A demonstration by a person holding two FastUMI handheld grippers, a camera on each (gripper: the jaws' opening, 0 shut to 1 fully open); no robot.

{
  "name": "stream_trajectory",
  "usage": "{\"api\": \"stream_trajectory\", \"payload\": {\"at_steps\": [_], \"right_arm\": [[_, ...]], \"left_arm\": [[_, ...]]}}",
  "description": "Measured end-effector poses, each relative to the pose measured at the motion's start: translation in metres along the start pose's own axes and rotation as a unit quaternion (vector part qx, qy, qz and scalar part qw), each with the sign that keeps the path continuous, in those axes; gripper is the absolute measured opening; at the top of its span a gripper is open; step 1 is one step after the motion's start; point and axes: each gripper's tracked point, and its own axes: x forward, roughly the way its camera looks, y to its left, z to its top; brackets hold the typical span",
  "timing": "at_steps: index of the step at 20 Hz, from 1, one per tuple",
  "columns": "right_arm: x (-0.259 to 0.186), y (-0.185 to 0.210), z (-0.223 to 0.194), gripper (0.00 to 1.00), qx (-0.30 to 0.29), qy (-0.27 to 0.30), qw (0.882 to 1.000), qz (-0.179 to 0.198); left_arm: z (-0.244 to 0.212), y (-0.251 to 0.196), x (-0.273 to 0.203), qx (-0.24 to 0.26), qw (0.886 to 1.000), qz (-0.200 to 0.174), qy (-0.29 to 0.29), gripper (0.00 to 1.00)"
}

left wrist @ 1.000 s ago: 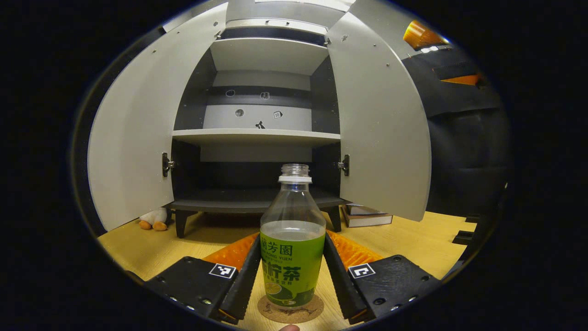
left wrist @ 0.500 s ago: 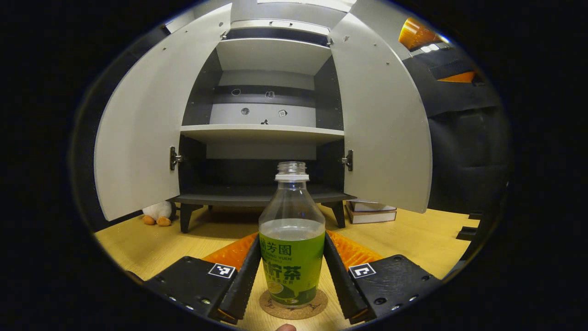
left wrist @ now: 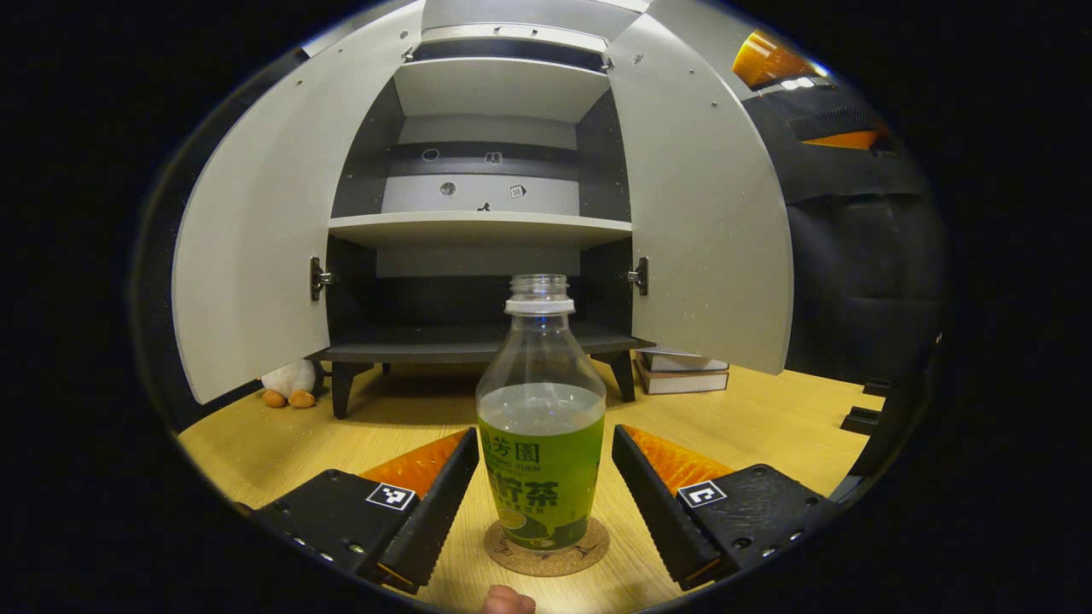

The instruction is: Grasp the bottle in the cabinet with the left hand and place it on the coaster, then close the right door with the right hand and the left door with the left hand.

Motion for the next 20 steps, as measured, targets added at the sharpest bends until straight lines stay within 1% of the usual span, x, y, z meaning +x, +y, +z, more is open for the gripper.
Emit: {"api": "stream_trajectory", "payload": {"at_steps": [2,5,6,9,10,11,13,15,16,17,19,20], "right_arm": [[0.000,0.001,0.000,0.83,0.002,0.000,1.000,-0.001],[-0.001,-0.001,0.002,0.83,0.010,-0.008,1.000,-0.004],[-0.001,-0.001,0.004,0.83,0.013,-0.013,1.000,-0.006],[-0.003,-0.004,0.015,0.83,0.026,-0.033,0.999,-0.005],[-0.003,-0.010,0.024,0.83,0.026,-0.045,0.999,-0.009],[-0.003,-0.019,0.037,0.83,0.024,-0.064,0.997,-0.022],[-0.005,-0.034,0.064,0.83,0.022,-0.103,0.994,-0.041],[-0.007,-0.048,0.088,0.83,0.019,-0.132,0.989,-0.058],[-0.006,-0.059,0.102,0.83,0.014,-0.144,0.987,-0.068],[-0.004,-0.071,0.114,0.83,0.009,-0.154,0.985,-0.080],[0.003,-0.092,0.135,0.83,0.009,-0.161,0.983,-0.089],[0.004,-0.105,0.149,0.83,0.012,-0.168,0.981,-0.094]], "left_arm": [[0.016,0.002,-0.007,0.002,1.000,-0.002,-0.014,0.96],[0.056,0.007,-0.022,-0.009,0.999,-0.007,-0.047,0.96],[0.071,0.006,-0.027,-0.018,0.998,-0.012,-0.054,0.96],[0.106,0.009,-0.040,-0.052,0.997,-0.020,-0.050,0.96],[0.121,0.011,-0.045,-0.063,0.996,-0.018,-0.058,0.95],[0.138,0.017,-0.049,-0.071,0.995,-0.011,-0.071,0.95],[0.165,0.024,-0.057,-0.074,0.993,-0.006,-0.094,0.97],[0.177,0.032,-0.064,-0.061,0.993,0.005,-0.098,0.97],[0.178,0.034,-0.067,-0.054,0.994,0.009,-0.094,0.94],[0.178,0.036,-0.071,-0.049,0.994,0.013,-0.092,0.94],[0.180,0.033,-0.077,-0.043,0.994,0.010,-0.096,0.94],[0.179,0.033,-0.080,-0.040,0.995,0.011,-0.096,0.96]]}}
